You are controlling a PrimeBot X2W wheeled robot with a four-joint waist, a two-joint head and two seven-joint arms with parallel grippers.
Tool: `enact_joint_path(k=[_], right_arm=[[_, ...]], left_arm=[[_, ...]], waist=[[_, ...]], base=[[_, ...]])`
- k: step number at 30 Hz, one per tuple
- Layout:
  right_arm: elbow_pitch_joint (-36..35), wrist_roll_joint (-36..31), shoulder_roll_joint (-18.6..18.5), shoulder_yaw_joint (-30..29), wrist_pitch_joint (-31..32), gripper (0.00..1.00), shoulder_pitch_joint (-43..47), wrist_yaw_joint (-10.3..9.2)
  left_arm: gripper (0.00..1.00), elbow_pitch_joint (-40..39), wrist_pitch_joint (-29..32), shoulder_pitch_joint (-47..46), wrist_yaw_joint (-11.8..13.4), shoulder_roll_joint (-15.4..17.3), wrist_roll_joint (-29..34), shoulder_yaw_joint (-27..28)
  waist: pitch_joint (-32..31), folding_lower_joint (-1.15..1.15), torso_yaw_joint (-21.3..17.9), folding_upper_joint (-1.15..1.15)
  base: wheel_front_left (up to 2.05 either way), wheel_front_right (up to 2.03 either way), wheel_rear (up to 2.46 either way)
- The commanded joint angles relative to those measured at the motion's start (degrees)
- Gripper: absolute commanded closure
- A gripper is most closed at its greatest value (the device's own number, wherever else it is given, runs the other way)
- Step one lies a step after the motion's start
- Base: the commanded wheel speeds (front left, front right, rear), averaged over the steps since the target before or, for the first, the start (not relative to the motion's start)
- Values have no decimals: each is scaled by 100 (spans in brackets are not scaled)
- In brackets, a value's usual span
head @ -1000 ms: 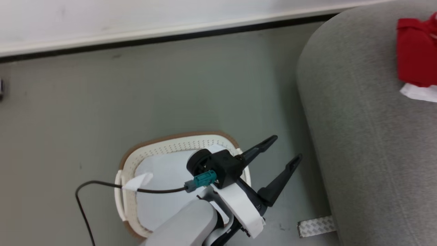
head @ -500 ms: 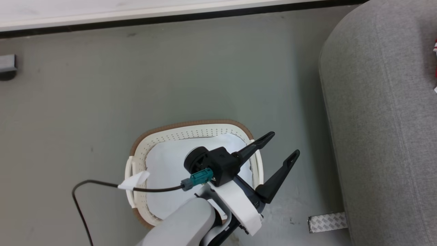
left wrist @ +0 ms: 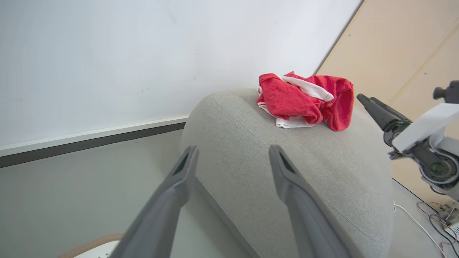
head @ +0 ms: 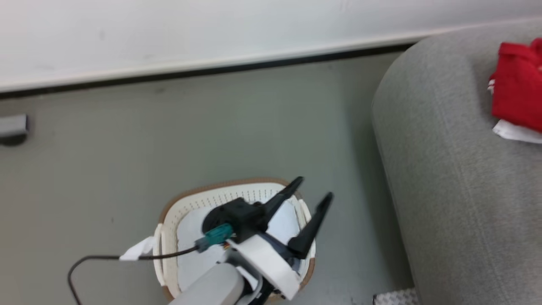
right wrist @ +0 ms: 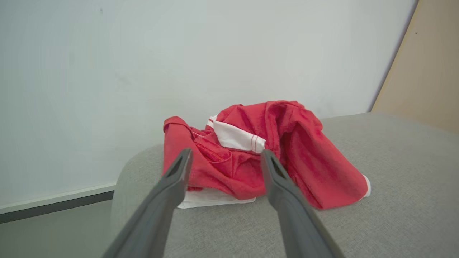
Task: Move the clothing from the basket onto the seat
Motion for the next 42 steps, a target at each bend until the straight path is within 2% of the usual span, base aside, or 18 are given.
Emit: enact_joint_path(k=[1,6,9,15,23,27,33,41,42], right_arm=[[-249,-71,106,138,-16,0,290,-14],[-765,-92,320,687,-17,0,895,-14],[-1002,-197,378,1102,-16,0,1266,-15],[-1230,-252,459,1750,-7,0,1906,-15],[-1111,38,476,2107,-8,0,2403,-15],[-1048,36,475,2246,-8,0,2577,-15],[-1013,132,477,2291,-8,0,2736,-15],[-938,188,478,2370,-8,0,2716,-15],[-956,129,488,2380,-12,100,2692,-1]], left_arm=[[0,51,-48,156,66,91,-59,105],[0,201,-108,552,276,203,-184,437],[0,237,-122,852,368,281,-264,770],[0,101,-123,1597,530,342,-48,1630],[0,181,-121,2424,421,245,413,2672],[0,237,-121,2753,255,130,650,3104],[0,283,-122,2980,-38,-116,1000,3491],[0,394,-122,2958,-209,-309,1329,3778],[100,394,-120,2934,-209,-311,1289,3786]], waist=[[-335,0,-29,0],[-877,0,51,0],[-1195,0,144,0],[-1670,0,363,0],[-2000,0,572,0],[-2122,0,604,0],[-2205,0,645,0],[-2205,0,621,0],[-2206,0,623,0]], base=[[0,0,0],[0,0,0],[0,0,0],[0,0,0],[0,0,0],[0,0,0],[0,0,0],[0,0,0],[0,0,0]])
